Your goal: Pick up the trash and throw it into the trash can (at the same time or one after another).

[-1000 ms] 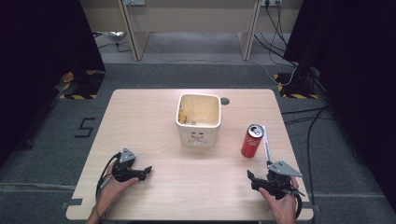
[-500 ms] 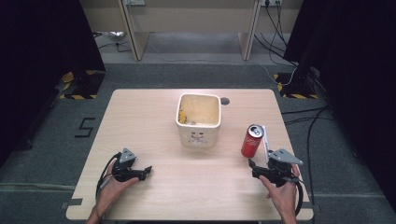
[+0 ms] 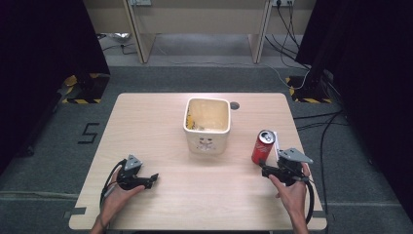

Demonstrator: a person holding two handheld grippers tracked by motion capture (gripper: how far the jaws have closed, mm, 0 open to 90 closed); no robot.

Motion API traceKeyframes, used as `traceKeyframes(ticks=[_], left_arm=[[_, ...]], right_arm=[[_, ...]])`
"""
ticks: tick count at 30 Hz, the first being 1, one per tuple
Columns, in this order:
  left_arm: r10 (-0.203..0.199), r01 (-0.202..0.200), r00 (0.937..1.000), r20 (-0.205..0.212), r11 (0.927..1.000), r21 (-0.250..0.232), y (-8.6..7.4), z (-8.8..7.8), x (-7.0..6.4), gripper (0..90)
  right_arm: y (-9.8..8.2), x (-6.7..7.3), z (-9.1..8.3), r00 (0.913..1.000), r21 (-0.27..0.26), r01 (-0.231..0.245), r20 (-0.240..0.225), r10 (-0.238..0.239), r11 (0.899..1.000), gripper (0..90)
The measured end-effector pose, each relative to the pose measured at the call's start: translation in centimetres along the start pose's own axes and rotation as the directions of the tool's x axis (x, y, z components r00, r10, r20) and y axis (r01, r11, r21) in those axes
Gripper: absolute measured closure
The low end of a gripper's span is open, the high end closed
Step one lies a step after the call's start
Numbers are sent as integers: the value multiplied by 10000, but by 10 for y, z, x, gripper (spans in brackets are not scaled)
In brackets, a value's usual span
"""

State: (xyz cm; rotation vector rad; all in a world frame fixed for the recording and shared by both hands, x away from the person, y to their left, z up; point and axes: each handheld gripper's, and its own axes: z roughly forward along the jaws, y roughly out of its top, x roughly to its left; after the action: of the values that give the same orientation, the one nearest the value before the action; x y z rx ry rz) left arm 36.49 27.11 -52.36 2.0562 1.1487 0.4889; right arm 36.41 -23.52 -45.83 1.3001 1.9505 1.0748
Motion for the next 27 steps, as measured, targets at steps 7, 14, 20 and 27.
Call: traceKeyframes(ticks=[7, 14, 20, 27], left_arm=[[-2, 2, 10000, -2, 10000, -4, 0, 0, 0, 142], [-1, 1, 10000, 0, 10000, -1, 0, 0, 0, 142], [-3, 3, 10000, -8, 10000, 6, 0, 0, 0, 142], [-5, 5, 10000, -4, 10000, 6, 0, 0, 0, 142]], right_arm=[[4, 0, 8, 9999, 1, 27, 157, -27, 10000, 153], [4, -1, 21, 10000, 9, 38, 30, -38, 10000, 157], [5, -2, 31, 9999, -192, -98, 81, 99, 9998, 160], [3, -2, 43, 10000, 22, -64, 2, 64, 10000, 171]])
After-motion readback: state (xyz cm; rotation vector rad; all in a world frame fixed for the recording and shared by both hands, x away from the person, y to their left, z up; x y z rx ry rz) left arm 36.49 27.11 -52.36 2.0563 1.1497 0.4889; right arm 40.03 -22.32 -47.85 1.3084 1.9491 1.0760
